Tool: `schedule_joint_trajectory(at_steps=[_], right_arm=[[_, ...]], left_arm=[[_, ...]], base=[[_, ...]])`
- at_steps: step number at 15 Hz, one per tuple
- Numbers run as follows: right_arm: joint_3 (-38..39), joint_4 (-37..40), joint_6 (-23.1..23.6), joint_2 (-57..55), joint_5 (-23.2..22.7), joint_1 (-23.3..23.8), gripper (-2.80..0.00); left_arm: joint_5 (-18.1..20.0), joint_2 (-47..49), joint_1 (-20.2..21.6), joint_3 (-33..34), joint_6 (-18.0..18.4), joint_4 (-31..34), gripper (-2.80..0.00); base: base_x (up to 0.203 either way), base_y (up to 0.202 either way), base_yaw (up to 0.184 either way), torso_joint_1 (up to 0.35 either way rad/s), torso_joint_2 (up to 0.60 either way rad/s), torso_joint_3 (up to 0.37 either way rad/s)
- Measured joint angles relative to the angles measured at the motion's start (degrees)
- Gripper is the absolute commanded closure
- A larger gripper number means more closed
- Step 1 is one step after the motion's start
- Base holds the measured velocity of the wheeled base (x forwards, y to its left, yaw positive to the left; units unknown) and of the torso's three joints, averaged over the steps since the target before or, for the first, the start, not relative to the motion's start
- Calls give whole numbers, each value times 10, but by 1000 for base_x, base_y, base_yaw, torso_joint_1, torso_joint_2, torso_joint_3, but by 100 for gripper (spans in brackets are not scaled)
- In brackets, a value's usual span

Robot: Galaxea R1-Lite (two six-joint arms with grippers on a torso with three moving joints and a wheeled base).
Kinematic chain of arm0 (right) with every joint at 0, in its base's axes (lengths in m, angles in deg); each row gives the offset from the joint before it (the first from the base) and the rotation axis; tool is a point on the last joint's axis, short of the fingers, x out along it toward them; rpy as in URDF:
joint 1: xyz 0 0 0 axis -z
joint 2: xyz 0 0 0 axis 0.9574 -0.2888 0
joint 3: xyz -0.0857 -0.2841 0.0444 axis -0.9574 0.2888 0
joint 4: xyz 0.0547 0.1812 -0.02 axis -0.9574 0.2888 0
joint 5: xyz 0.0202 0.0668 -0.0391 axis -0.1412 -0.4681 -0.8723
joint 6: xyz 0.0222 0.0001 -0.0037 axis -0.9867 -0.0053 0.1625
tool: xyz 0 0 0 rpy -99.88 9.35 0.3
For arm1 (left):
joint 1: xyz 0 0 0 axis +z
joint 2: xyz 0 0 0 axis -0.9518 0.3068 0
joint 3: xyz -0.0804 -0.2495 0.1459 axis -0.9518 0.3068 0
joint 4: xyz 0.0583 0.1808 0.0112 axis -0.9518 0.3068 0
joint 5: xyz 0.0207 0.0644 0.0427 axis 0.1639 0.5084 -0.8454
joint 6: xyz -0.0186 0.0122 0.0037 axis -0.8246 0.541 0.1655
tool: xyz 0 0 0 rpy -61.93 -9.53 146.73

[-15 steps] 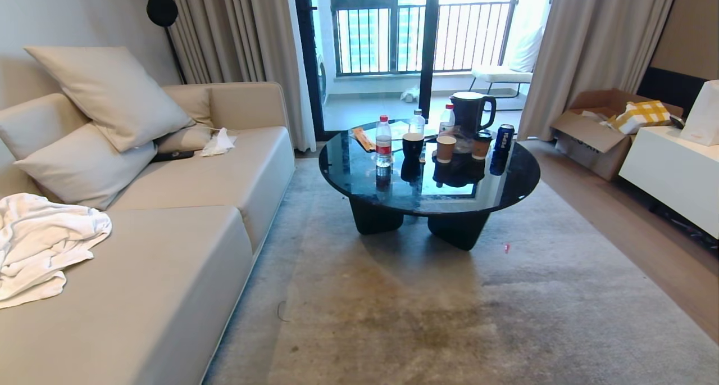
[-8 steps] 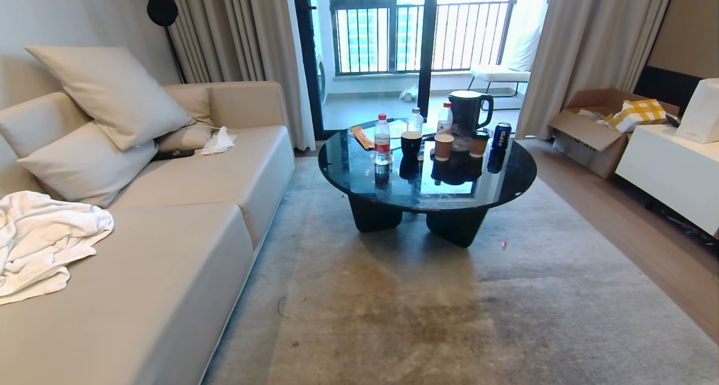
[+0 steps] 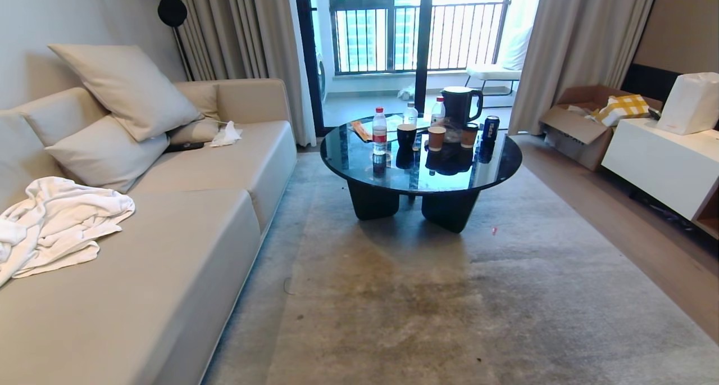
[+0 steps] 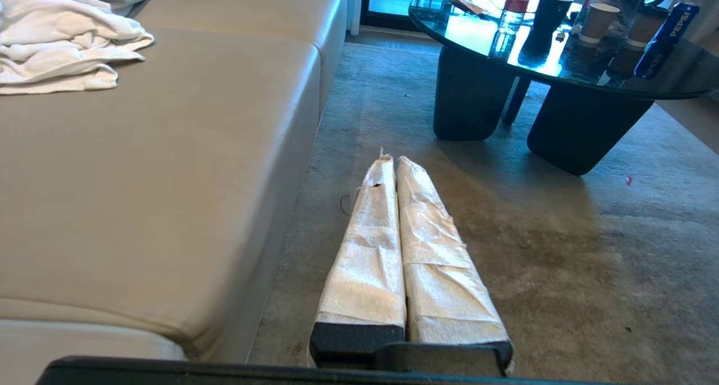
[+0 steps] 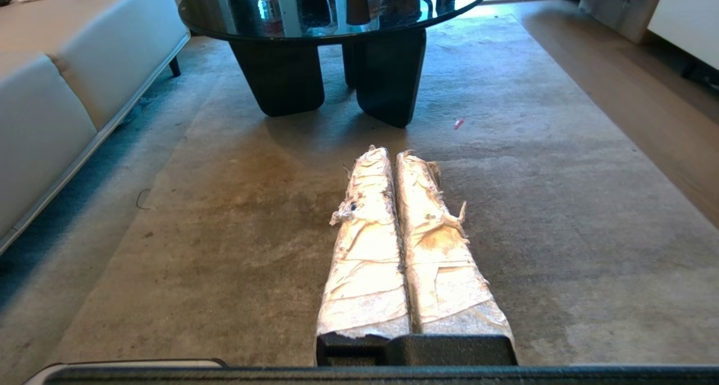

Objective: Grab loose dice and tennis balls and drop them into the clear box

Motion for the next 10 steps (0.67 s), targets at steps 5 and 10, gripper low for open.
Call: schedule_joint_trajectory(at_steps=[5, 10], right_arm=[[0, 0, 0, 0, 0, 0, 0], [0, 0, 0, 0, -1, 0, 0]], left_arm=[[0, 0, 0, 0, -1, 0, 0], [0, 0, 0, 0, 1, 0, 0]], base=[[-183, 0, -3, 2, 3, 2], [-180, 0, -2, 2, 2, 2]])
